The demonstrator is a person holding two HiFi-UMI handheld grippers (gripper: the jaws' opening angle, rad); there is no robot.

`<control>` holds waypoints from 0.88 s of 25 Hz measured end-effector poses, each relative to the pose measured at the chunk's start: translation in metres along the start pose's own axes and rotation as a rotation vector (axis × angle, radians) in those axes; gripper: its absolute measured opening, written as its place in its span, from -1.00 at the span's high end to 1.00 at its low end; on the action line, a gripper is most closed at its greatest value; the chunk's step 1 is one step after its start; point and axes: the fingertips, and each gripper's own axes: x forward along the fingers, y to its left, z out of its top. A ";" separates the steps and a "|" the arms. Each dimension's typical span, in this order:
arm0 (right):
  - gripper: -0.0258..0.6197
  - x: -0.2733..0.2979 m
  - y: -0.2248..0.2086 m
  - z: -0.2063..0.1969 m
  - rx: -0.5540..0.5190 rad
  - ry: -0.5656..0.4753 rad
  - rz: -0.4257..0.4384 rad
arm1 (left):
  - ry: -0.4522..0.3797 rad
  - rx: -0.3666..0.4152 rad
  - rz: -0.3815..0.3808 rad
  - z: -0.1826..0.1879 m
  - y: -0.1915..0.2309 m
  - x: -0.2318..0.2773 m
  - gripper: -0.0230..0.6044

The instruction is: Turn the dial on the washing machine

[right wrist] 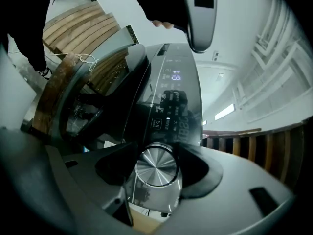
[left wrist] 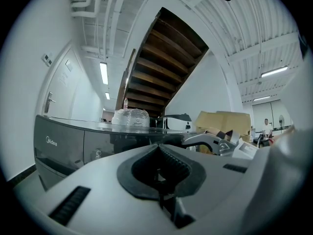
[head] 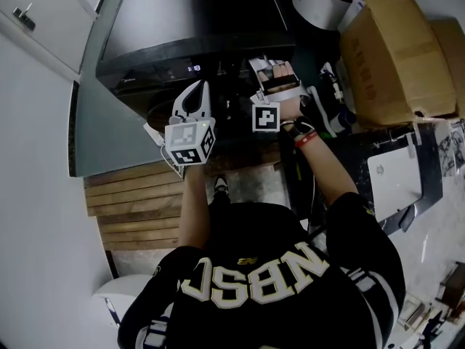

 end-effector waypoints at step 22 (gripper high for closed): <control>0.09 -0.002 -0.022 -0.015 0.446 -0.024 -0.094 | -0.017 -0.002 0.011 0.008 0.006 0.000 0.89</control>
